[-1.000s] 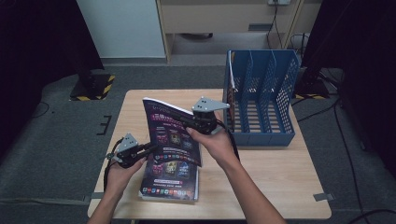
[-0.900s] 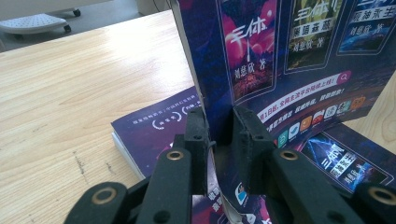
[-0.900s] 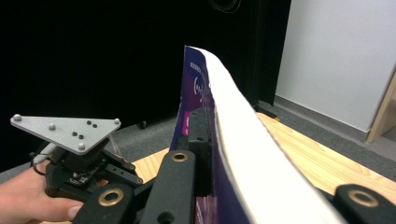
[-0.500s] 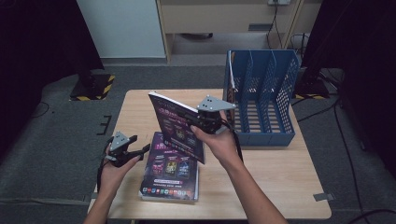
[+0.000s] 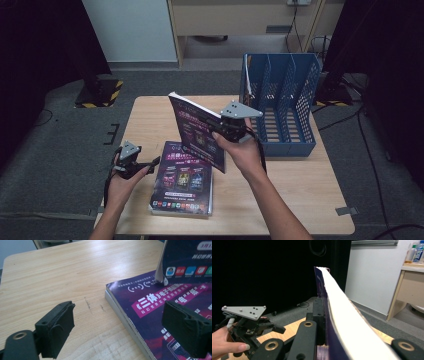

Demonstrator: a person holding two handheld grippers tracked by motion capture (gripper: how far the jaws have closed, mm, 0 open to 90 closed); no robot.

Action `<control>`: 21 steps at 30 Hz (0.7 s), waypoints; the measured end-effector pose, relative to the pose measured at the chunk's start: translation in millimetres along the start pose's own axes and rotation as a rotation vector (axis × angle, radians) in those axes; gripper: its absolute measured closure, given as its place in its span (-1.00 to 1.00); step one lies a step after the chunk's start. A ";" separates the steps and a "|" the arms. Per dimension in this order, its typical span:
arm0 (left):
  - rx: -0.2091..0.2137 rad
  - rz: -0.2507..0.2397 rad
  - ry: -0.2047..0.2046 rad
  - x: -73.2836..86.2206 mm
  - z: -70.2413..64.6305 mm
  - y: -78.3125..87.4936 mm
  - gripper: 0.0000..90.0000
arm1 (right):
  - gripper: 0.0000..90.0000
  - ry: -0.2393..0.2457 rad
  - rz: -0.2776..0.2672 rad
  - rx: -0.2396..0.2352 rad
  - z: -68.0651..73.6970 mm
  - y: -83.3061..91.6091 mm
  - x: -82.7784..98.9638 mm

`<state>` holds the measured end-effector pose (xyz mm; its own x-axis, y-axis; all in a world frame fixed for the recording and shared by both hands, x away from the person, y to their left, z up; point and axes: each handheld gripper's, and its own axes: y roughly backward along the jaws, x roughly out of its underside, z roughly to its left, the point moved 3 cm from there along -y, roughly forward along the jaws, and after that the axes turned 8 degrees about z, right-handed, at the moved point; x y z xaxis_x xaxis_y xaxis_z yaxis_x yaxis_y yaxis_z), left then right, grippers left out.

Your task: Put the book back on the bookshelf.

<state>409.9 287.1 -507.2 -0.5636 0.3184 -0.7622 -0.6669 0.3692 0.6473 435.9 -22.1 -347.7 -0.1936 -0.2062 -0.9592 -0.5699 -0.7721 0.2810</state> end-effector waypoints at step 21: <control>0.021 0.045 0.033 7.9 2.4 -8.1 -0.88 | 0.84 -0.025 -0.013 0.044 -18.1 27.1 10.2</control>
<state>412.1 288.8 -518.4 -0.6088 0.3065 -0.7317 -0.6303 0.3733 0.6807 433.0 -56.0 -350.4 -0.2060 -0.1810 -0.9617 -0.6070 -0.7472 0.2706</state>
